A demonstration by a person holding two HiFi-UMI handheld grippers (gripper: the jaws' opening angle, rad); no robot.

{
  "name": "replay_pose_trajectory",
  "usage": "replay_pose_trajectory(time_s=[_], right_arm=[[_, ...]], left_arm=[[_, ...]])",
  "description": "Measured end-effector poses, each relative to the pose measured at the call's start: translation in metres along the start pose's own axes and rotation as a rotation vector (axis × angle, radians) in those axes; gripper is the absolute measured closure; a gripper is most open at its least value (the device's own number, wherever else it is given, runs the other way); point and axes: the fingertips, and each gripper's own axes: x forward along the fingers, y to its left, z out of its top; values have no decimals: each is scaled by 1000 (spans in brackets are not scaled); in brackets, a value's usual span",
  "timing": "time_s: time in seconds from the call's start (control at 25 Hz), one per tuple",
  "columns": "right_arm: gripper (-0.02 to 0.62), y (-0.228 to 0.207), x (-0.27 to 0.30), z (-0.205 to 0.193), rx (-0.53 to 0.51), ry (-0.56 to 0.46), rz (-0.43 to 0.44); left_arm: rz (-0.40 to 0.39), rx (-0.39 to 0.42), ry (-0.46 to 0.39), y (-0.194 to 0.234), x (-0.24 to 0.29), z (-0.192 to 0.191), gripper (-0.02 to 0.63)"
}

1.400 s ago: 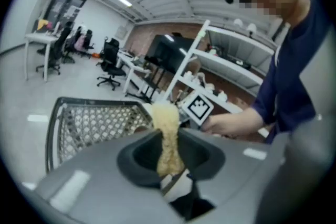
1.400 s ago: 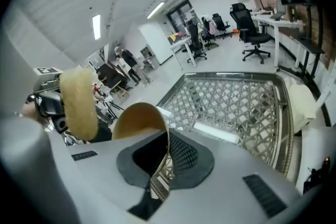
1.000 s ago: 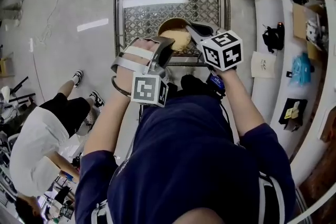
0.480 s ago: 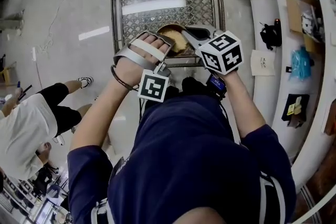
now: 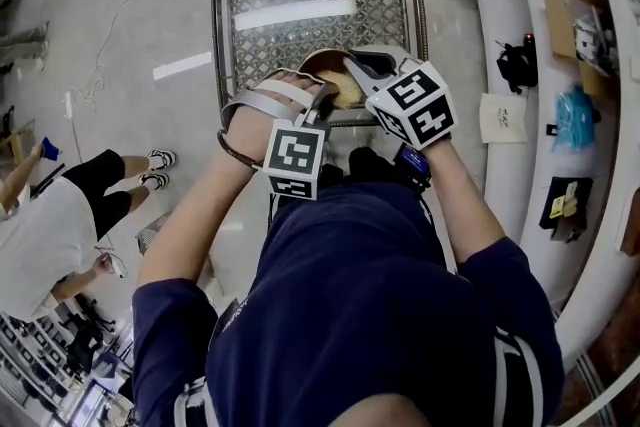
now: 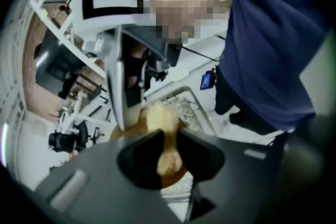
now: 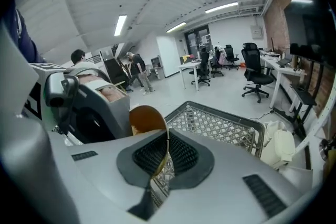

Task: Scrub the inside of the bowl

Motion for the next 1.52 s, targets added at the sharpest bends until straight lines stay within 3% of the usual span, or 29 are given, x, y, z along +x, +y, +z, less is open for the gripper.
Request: replay_pose_trajectory(time_s=[0.16, 0.24, 0.32, 0.48, 0.56, 0.64, 0.88, 0.96, 1.04, 1.16, 1.24, 1.52], right_arm=[[580, 8, 1, -4, 39, 12, 47], [578, 12, 0, -4, 67, 11, 73], [580, 12, -2, -4, 69, 0, 76], [580, 6, -8, 0, 61, -36, 39], [580, 4, -8, 2, 62, -45, 31], [580, 5, -7, 4, 61, -44, 34], [579, 13, -3, -1, 54, -6, 67], [579, 11, -4, -1, 59, -6, 70], [580, 7, -6, 3, 62, -25, 57], [580, 2, -7, 7, 69, -53, 45], [580, 5, -7, 6, 80, -54, 62], [580, 17, -1, 1, 76, -21, 102]], left_arm=[[150, 191, 130, 20, -2, -13, 526], [133, 204, 147, 15, 1, -15, 526], [70, 108, 100, 5, 3, -9, 526], [-95, -200, -106, -6, -10, 20, 526], [-115, -254, -150, -3, -16, 26, 526], [-85, -201, -102, 1, -16, 18, 526], [103, 55, 103, 19, -11, -8, 526], [108, 112, 135, 12, -7, -6, 526], [46, 34, 82, 1, -3, 3, 526], [-64, -246, -100, 0, -13, 24, 526], [-70, -318, -140, 9, -20, 26, 526], [77, -8, 81, 18, -17, -3, 526]])
